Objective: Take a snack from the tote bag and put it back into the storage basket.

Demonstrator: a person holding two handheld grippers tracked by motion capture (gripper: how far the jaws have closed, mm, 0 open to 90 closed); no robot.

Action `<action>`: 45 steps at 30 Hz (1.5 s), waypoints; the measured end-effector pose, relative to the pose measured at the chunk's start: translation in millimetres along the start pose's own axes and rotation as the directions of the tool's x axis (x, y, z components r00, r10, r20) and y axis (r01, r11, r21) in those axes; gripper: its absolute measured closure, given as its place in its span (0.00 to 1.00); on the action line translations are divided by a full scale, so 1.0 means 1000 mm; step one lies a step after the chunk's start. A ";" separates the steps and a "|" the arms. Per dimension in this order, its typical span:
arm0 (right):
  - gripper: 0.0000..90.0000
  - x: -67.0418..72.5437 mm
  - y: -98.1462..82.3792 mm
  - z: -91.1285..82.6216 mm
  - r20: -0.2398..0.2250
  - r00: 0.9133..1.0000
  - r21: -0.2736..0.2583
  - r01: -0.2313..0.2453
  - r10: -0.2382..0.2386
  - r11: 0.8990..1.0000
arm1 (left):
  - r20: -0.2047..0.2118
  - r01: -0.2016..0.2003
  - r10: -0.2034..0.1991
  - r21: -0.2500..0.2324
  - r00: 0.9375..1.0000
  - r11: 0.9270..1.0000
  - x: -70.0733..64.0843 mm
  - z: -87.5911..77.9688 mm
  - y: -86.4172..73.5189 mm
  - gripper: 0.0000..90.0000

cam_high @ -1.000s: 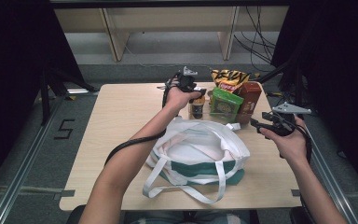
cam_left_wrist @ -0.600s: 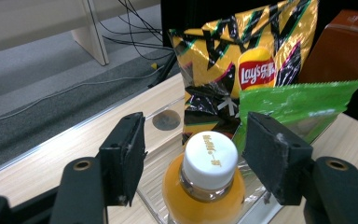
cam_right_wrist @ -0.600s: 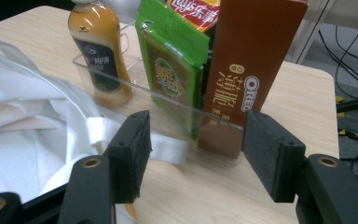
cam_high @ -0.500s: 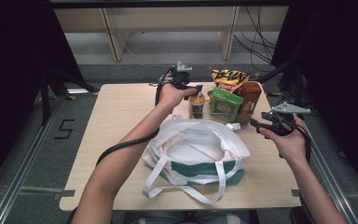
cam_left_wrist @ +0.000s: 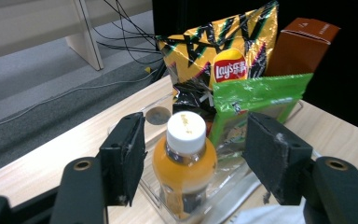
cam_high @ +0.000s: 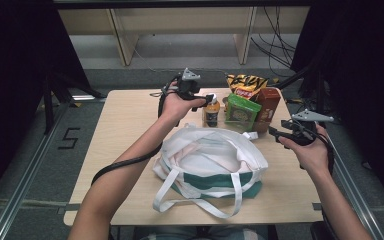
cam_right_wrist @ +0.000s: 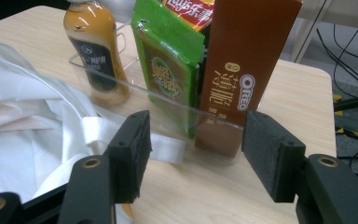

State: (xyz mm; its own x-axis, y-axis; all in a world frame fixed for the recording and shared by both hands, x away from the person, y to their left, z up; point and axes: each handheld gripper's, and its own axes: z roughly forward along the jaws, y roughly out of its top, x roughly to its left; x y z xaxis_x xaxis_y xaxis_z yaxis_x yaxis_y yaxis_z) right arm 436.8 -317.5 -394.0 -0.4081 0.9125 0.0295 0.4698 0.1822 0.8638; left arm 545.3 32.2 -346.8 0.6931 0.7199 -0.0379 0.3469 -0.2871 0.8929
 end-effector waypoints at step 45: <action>0.48 -0.007 0.004 -0.002 -0.001 1.000 0.007 0.019 -0.019 1.000 | -0.062 0.041 -0.049 -0.122 0.997 0.992 0.015 -0.121 -0.115 0.44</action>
State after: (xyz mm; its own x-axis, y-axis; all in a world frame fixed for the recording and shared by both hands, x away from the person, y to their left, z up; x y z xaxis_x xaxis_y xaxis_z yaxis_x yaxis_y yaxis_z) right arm 439.9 -324.2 -390.2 -0.4180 0.9083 0.0140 0.4674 0.2018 0.8607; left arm 439.6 152.8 -396.0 0.6349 0.7707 -0.0532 0.2948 -0.1781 0.9388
